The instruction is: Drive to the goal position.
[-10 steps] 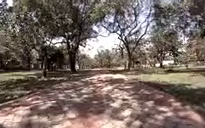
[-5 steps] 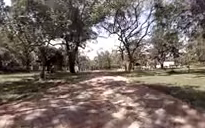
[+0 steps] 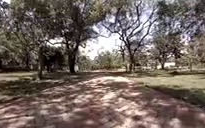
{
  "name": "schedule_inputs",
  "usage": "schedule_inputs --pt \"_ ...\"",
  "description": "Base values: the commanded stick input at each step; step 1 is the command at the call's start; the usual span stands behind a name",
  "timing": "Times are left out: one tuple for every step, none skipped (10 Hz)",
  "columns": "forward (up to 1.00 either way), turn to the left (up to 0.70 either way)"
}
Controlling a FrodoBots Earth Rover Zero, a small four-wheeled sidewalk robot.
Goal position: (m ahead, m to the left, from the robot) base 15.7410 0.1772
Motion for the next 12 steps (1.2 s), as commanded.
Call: schedule_inputs --pt "0.7 0.0" --pt "0.7 0.0" --pt "0.7 0.0" --pt "0.7 0.0" --pt "0.7 0.0" --pt "0.7 0.0" --pt "0.7 0.0" --pt "0.7 0.0" --pt "0.7 0.0" --pt "0.7 0.0" --pt "0.7 0.0" --pt "0.7 0.0"
